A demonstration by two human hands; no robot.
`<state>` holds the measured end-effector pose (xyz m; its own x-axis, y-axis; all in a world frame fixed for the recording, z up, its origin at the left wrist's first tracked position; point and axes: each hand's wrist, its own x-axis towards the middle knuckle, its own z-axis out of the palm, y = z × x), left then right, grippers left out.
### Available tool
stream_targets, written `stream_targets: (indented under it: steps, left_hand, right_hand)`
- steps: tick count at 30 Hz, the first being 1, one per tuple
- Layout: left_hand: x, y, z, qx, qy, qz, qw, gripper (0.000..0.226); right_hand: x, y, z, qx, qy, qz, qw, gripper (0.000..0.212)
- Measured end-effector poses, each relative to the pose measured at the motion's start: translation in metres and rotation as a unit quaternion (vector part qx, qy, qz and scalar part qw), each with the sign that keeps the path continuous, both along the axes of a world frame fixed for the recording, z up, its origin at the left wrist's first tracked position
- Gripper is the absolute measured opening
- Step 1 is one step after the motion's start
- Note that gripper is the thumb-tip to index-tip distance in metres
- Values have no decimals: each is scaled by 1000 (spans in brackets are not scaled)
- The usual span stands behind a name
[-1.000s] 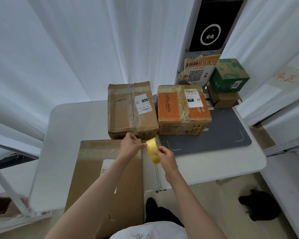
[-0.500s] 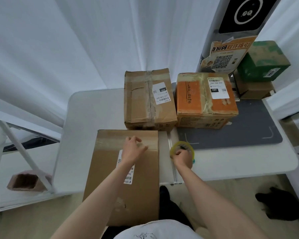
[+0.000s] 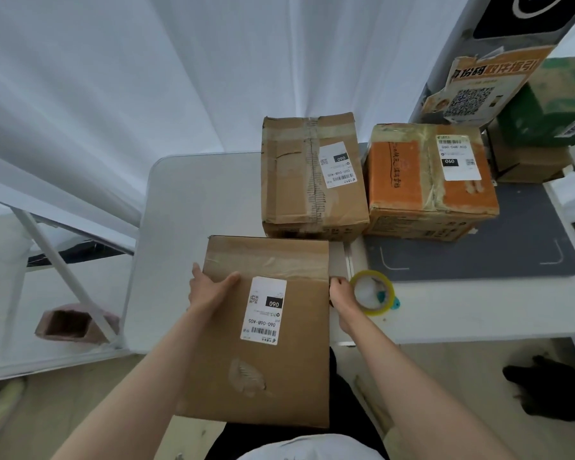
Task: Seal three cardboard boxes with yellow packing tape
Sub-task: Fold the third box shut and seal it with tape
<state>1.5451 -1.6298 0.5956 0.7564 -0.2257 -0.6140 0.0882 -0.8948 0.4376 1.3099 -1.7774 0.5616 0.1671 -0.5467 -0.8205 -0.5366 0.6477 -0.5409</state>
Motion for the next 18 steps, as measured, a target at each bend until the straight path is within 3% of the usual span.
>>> stream_targets:
  steps: [4,10,14,18]
  left_hand:
    - [7,12,-14,-21,30,-10,999,108]
    - [7,15,-14,-12,17,-28,999,97]
    - [25,28,-17,-63,55,2,997,104]
    - [38,38,-11,-110,84,14,990,104]
  right_hand:
    - [0,8,0,57,-55,-23,997,37]
    - [5,15,3,40,-98,-42,993,49]
    - [10,18,4,37,-144,-42,988,81]
    - [11,23,30,12,-169,0,986,94]
